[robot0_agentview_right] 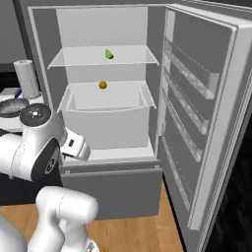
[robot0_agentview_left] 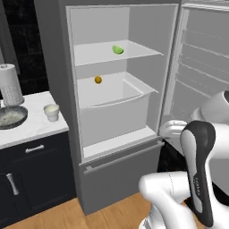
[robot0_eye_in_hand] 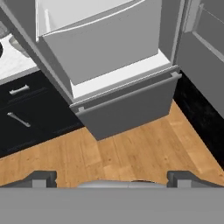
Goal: Grab a lemon wedge from the fridge and one ice cube from the ice bowl, and put them in the glass of lemonade.
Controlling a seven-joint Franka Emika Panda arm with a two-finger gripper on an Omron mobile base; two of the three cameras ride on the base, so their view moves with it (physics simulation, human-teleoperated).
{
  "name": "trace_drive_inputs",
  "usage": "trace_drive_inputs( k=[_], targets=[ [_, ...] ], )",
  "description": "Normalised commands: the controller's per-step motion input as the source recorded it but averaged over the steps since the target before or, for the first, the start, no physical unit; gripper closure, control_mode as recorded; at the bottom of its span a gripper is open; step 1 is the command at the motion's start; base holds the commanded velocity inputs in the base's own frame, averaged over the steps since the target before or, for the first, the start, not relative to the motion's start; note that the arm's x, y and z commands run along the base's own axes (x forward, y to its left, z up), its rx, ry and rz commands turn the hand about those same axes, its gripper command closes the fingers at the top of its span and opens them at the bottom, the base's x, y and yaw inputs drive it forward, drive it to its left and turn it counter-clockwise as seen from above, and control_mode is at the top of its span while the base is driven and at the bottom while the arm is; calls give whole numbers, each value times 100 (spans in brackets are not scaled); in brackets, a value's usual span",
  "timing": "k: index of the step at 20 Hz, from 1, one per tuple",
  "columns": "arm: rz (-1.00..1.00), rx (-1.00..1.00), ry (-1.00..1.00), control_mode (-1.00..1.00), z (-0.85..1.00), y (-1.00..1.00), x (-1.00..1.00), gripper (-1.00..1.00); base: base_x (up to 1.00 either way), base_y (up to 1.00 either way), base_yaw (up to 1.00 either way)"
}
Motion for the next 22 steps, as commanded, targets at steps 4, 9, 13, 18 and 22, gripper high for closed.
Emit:
trace_drive_inputs(
  k=[4,9,13,18,22],
  targets=[
    [0,0,0,100,0,0,0,-100,47,-8,0],
    [0,0,0,100,0,0,0,-100,77,13,0],
    [0,0,0,100,0,0,0,-100,89,6,1],
    [0,0,0,100,0,0,0,-100,93,0,0],
    [2,0,-2,-100,0,-6,15,-100,18,0,0]
  ],
)
